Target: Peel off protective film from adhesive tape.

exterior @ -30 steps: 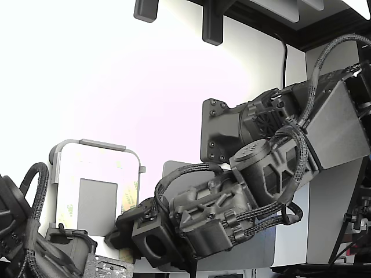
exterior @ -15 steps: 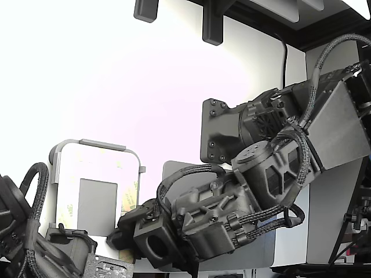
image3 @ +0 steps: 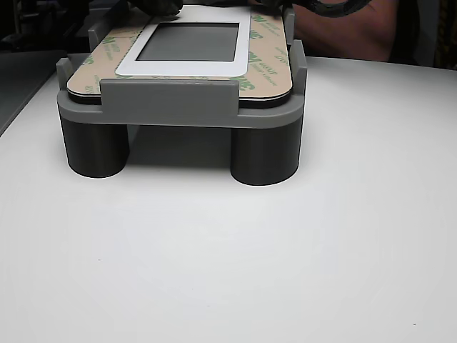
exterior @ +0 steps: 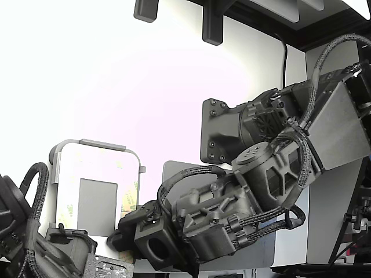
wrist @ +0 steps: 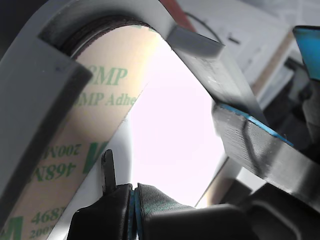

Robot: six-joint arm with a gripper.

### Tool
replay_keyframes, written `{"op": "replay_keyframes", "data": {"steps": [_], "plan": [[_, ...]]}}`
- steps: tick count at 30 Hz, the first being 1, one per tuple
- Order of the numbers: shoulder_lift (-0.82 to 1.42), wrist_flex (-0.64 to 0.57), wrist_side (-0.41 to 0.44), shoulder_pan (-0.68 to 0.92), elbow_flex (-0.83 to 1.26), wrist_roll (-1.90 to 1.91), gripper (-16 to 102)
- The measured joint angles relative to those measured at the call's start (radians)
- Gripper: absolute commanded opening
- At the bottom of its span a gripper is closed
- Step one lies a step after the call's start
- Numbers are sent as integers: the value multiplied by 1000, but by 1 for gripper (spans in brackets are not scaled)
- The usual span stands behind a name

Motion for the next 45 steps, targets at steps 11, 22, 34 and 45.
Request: {"op": "replay_keyframes", "data": {"steps": [11, 22, 34, 45], "plan": [[-11, -6, -8, -15, -2, -11, -10], [-9, -8, -8, -15, 0, 3, -9], [3, -6, 0, -9, 9, 15, -9], [-6, -6, 0, -9, 0, 11, -9]]}}
